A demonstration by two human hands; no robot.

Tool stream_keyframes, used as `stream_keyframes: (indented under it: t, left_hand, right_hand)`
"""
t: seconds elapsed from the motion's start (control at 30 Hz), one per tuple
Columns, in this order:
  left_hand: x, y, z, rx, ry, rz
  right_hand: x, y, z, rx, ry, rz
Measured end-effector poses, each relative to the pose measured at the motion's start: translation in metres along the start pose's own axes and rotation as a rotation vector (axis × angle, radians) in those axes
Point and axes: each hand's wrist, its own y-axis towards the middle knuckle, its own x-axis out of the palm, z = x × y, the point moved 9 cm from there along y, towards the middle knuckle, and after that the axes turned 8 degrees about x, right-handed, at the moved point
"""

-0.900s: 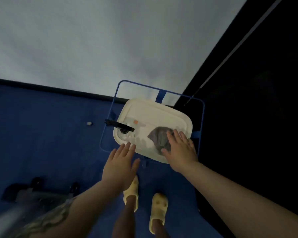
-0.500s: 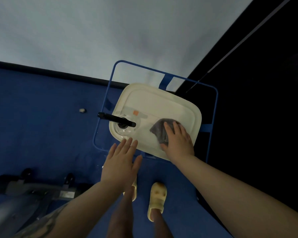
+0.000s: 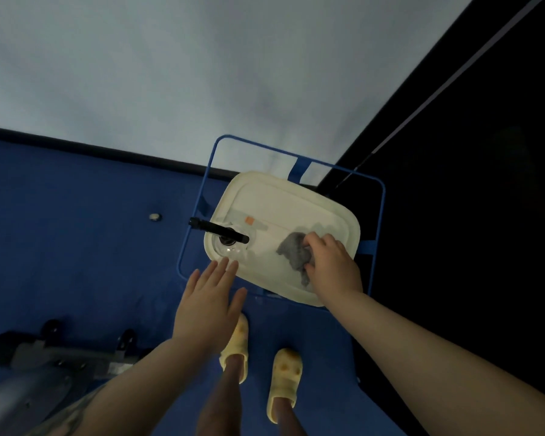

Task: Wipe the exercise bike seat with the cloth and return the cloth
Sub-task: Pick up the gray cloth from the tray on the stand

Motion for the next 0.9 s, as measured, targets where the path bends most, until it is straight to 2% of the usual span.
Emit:
stream_keyframes:
  t: [0.23, 0.53, 0.8, 0.9]
  left_hand:
    - [-0.073, -0.036, 0.020, -0.007, -0.027, 0.175]
    - [-0.140, -0.134, 0.053, -0.031, 0.033, 0.401]
    - [-0.165, -0.264, 0.048, -0.236, 0.053, 0.680]
    - [-0.163, -0.324, 0.039, -0.360, 0.040, 0.770]
  right_hand:
    - [-0.076, -0.056, -0.032, -0.138, -0.009, 0.103]
    - [-0.161, -0.161, -0.076, -0.412, 0.072, 0.189]
    - [-0.197, -0.249, -0.127, -0.713, 0.084, 0.272]
    - [-0.188, -0.283, -0.153, -0.851, 0.089, 0.231]
